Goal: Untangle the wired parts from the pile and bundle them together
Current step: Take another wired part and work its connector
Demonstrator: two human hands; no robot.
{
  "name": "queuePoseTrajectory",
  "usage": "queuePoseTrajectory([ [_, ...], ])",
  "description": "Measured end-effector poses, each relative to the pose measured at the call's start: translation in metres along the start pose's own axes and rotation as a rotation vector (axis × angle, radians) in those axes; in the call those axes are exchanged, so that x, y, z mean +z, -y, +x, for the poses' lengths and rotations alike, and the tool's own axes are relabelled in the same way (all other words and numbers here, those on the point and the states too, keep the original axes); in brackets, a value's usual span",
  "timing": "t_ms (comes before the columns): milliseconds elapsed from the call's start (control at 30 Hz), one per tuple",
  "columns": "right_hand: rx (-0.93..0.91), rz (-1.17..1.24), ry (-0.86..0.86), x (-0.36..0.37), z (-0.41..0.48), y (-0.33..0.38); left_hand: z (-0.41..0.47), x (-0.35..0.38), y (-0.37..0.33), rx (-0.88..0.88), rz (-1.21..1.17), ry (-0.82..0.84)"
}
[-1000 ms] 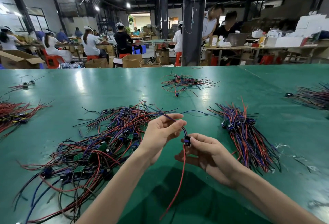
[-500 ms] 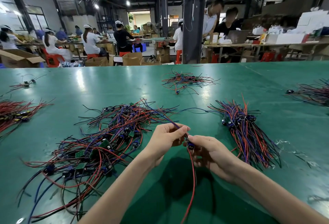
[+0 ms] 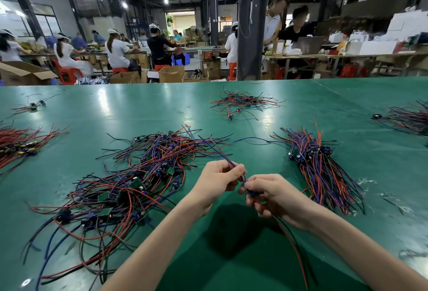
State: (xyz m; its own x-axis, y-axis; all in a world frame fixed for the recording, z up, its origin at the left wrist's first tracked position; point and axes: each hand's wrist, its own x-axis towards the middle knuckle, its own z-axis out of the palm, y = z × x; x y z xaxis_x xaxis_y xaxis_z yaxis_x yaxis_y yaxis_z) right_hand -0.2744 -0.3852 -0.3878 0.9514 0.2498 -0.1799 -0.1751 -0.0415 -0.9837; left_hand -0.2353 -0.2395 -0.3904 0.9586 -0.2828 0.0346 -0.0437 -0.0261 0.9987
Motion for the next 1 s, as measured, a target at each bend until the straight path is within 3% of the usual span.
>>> queuePoseTrajectory([
  [600, -0.026, -0.152, 0.029, 0.0009, -0.0093, 0.0028, -0.0038, 0.0013, -0.0006, -0.005, 0.023, 0.086],
  [1000, -0.027, -0.364, -0.131, 0.0019, -0.0059, -0.0037, 0.0031, -0.0062, 0.0056, -0.055, 0.208, 0.157],
])
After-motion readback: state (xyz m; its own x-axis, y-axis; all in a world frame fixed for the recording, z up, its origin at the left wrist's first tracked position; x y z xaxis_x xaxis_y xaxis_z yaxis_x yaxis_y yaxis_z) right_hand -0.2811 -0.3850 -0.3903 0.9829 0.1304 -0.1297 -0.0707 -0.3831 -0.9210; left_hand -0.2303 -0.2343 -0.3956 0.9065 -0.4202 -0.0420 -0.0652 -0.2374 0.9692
